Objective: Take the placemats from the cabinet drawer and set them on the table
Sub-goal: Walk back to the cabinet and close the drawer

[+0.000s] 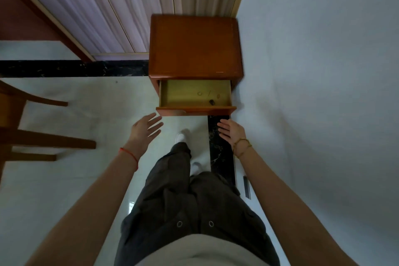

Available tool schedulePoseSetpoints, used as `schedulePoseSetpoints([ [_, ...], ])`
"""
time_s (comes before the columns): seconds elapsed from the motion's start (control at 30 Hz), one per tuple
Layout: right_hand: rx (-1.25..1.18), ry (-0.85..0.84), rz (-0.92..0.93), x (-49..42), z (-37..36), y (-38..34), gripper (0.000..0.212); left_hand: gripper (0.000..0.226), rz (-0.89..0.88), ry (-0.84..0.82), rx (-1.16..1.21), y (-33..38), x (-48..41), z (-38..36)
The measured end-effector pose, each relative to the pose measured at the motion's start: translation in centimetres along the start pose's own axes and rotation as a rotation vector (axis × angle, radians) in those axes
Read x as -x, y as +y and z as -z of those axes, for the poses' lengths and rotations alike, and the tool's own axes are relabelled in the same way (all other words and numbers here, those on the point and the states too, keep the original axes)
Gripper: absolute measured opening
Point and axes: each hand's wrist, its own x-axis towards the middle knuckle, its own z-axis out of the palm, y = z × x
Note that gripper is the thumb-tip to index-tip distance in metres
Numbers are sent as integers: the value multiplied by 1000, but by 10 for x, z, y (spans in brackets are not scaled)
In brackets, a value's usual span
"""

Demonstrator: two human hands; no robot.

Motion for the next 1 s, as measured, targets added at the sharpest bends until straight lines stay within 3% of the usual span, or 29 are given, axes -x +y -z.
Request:
schedulePoseSetpoints([
  [0.37,-47,67,-214,-128,-18,-1,44,41,275,7,33,-27,-130,-27],
  [0.73,-211,165,-238,-257,-13,29,51,45,302,60,178,-80,-246,-48],
  [1.0,-311,190,-283,-300,-17,46,54,38,318,78,248,-97,-291,-50],
])
